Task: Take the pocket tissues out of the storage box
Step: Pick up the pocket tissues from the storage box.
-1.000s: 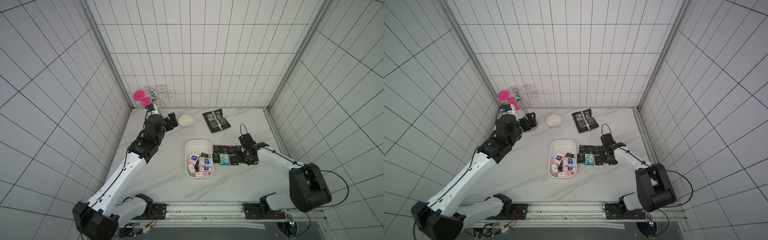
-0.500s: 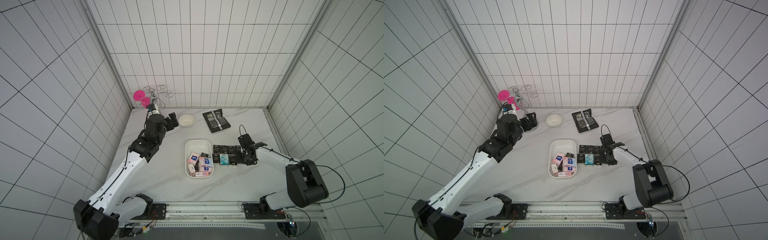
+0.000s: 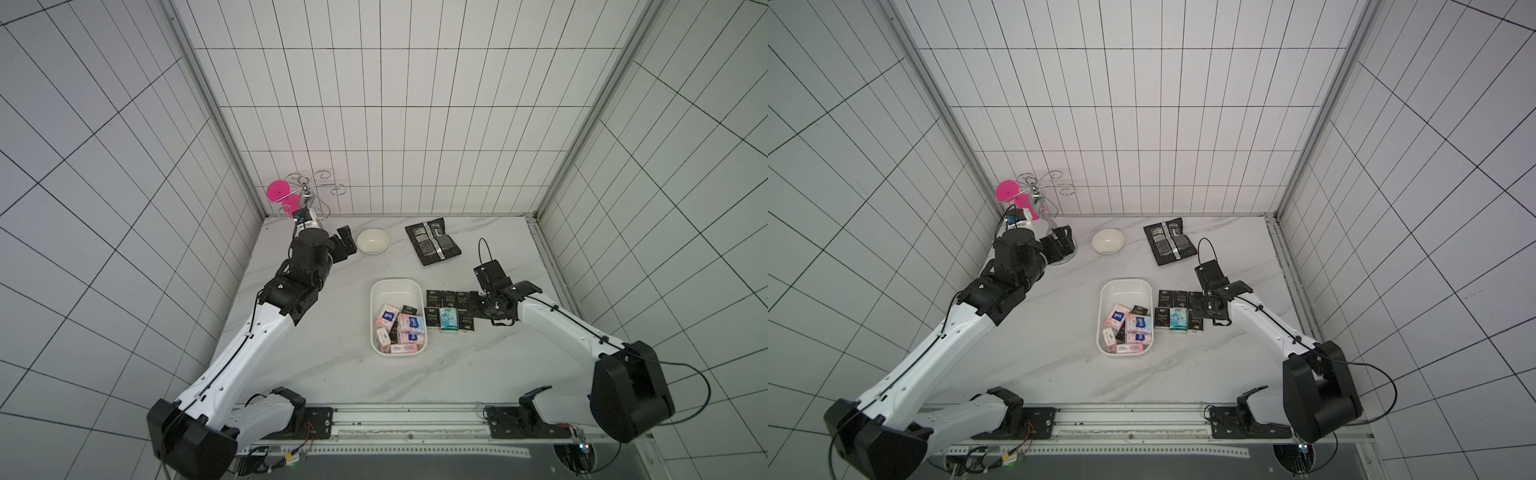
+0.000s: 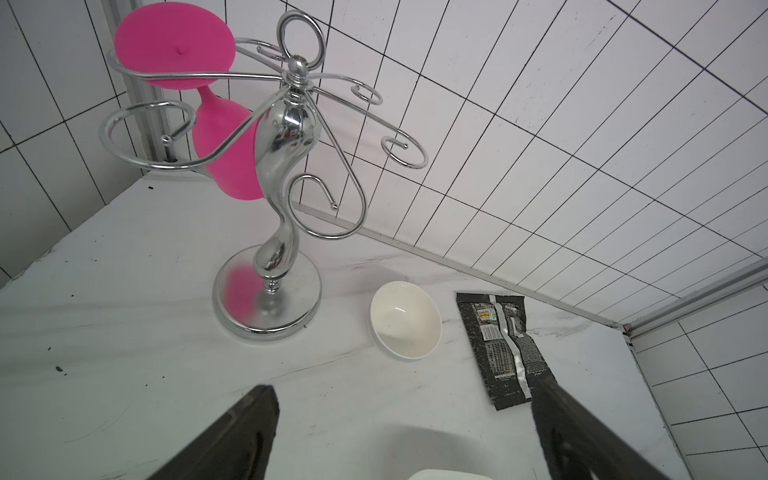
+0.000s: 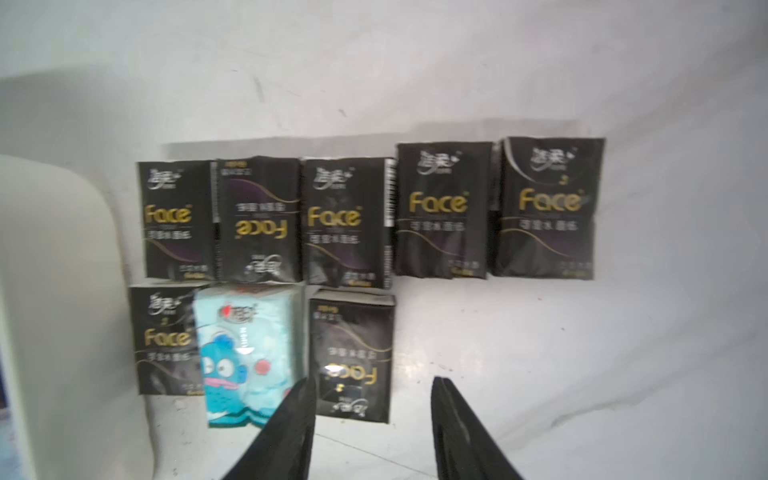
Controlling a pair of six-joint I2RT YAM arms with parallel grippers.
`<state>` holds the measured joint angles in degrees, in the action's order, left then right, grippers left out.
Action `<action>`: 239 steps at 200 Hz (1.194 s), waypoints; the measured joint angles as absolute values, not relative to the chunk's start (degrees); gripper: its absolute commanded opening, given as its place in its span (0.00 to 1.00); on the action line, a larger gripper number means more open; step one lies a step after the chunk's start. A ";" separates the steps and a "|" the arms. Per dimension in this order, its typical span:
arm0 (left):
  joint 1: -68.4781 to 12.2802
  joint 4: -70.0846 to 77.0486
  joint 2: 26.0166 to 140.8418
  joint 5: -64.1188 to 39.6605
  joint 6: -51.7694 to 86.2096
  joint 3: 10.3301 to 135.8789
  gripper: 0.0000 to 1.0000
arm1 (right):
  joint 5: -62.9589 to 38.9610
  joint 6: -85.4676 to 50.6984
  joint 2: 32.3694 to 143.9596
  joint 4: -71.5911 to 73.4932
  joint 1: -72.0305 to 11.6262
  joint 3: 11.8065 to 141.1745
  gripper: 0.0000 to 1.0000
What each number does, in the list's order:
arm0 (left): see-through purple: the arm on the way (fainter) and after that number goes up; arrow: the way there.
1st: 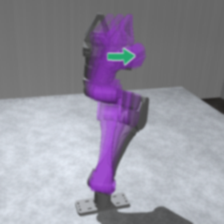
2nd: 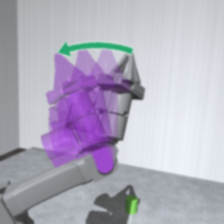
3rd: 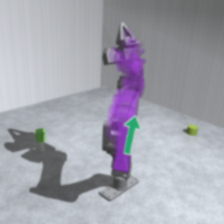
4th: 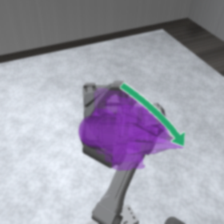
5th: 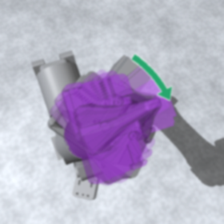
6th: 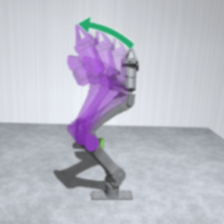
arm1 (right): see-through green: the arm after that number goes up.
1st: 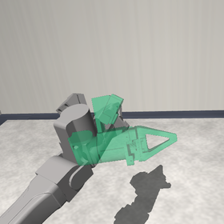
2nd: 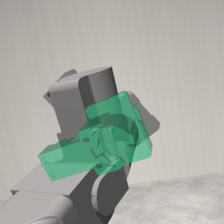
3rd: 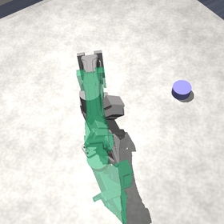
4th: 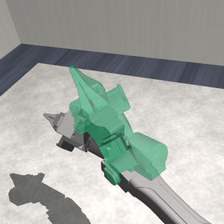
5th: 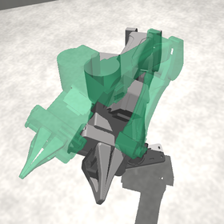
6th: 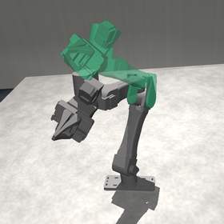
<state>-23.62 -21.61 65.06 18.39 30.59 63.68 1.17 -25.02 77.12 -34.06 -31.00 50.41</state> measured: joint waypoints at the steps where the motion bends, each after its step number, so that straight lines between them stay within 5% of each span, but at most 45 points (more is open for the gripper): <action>1: -23.62 -21.61 65.06 18.39 30.59 63.68 0.99 | 1.10 -25.08 77.12 -34.06 -31.20 50.46 0.48; 155: -24.82 -23.90 65.98 21.34 29.47 64.42 0.99 | -3.46 -22.26 80.20 -32.25 -56.80 62.70 0.54; 239: -24.82 -24.69 65.98 22.22 28.99 64.62 0.99 | -1.91 -23.42 92.44 -29.17 -69.43 67.20 0.57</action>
